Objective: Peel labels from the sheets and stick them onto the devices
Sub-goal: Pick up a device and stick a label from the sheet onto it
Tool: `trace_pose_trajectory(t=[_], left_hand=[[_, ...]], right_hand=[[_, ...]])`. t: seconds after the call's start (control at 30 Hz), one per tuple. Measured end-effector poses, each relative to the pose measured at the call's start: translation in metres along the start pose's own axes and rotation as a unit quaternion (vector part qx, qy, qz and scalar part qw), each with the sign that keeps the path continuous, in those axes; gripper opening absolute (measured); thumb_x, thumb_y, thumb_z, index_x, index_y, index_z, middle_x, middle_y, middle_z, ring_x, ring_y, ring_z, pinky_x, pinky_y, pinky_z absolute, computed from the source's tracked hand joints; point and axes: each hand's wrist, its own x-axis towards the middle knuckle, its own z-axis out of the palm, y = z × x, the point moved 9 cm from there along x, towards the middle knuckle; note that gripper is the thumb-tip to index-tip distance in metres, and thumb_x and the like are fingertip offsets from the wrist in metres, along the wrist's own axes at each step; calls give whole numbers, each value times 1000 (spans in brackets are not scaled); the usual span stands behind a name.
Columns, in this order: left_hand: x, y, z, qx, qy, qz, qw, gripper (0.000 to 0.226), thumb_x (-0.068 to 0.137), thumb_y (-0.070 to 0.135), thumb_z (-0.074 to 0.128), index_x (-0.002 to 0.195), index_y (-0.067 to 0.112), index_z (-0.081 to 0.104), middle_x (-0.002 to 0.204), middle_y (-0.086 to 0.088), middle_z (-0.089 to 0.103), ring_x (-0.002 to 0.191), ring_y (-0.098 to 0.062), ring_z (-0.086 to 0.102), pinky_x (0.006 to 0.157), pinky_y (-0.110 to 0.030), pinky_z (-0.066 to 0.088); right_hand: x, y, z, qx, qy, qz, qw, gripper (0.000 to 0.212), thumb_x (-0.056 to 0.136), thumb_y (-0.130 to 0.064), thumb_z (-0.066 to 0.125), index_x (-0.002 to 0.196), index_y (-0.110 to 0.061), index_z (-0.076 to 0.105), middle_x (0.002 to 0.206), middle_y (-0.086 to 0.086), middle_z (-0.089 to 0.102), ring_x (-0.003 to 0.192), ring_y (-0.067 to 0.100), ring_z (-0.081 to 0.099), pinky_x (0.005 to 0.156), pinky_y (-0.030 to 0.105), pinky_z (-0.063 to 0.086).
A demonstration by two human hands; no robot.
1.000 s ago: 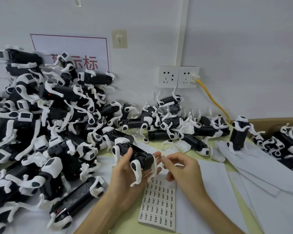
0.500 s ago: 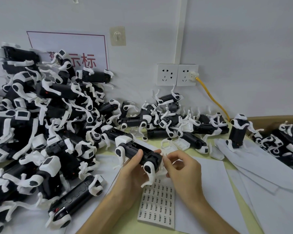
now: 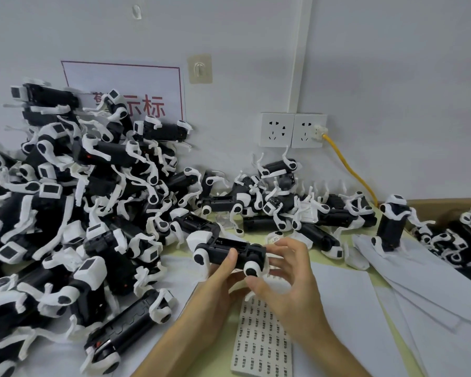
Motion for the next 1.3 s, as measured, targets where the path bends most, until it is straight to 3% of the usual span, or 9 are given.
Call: trace_pose_trajectory(t=[0.33, 0.47, 0.53, 0.6, 0.67, 0.73, 0.87, 1.1, 1.3], left_hand=[[-2, 1, 16, 58, -57, -34, 996, 59, 82, 56, 78, 105, 1, 78, 104, -24, 73, 87, -29, 71, 84, -35, 57], [-4, 16, 24, 198, -94, 57, 974, 33, 93, 43, 71, 111, 17, 80, 86, -19, 77, 67, -26, 69, 71, -32, 56], [-8, 36, 18, 294, -9, 191, 937, 23, 89, 44, 69, 99, 25, 81, 77, -6, 77, 63, -19, 69, 65, -28, 54], [-24, 62, 17, 394, 80, 342, 849, 21, 88, 39, 69, 106, 34, 78, 94, 9, 77, 84, -12, 71, 76, -22, 53], [-36, 73, 25, 500, 117, 428, 743, 49, 86, 34, 73, 135, 31, 66, 130, 17, 65, 121, -8, 61, 99, -21, 45], [-31, 71, 26, 555, 104, 409, 717, 76, 82, 33, 78, 152, 30, 49, 154, 19, 48, 144, -6, 43, 114, -28, 33], [-23, 66, 14, 522, 98, 353, 771, 67, 74, 29, 71, 137, 44, 54, 140, 38, 50, 134, 12, 41, 112, -43, 39], [-10, 54, 4, 350, 80, 230, 904, 26, 75, 45, 79, 98, 37, 69, 87, 8, 72, 78, -5, 68, 71, -20, 50], [-2, 13, -10, 17, 87, -14, 996, 40, 80, 41, 80, 106, 12, 73, 92, -8, 73, 83, -20, 68, 76, -32, 53]], right_hand=[[-2, -22, -26, 29, 121, -86, 988, 66, 66, -47, 88, 119, -43, 49, 124, -11, 70, 115, 18, 69, 93, 29, 57], [0, -28, -47, -27, 175, -134, 975, 69, 68, -45, 92, 122, -46, 48, 126, -16, 68, 120, 12, 65, 99, 23, 53], [2, -29, -53, -60, 172, -152, 972, 73, 69, -39, 92, 127, -44, 48, 132, -18, 65, 123, 10, 64, 102, 24, 51], [4, -30, -51, -80, 147, -156, 973, 74, 73, -44, 90, 132, -43, 46, 136, -19, 62, 126, 9, 61, 102, 20, 49], [5, -34, -43, -91, 101, -150, 979, 74, 75, -56, 85, 135, -41, 44, 137, -19, 61, 123, 6, 62, 98, 15, 49], [4, -37, -32, -80, 56, -139, 985, 73, 76, -58, 83, 136, -40, 44, 134, -17, 64, 113, 2, 66, 88, 11, 52], [-3, -39, -19, -38, 18, -143, 989, 75, 78, -49, 86, 137, -29, 45, 137, -10, 65, 115, 10, 69, 86, 21, 58], [1, -50, -32, -60, 91, -187, 976, 54, 82, -27, 82, 127, -31, 52, 129, -14, 69, 119, 10, 67, 98, 23, 52], [6, -44, -39, 6, 94, -131, 987, 17, 87, -18, 69, 98, -31, 68, 92, -1, 72, 79, 20, 71, 76, 25, 58]])
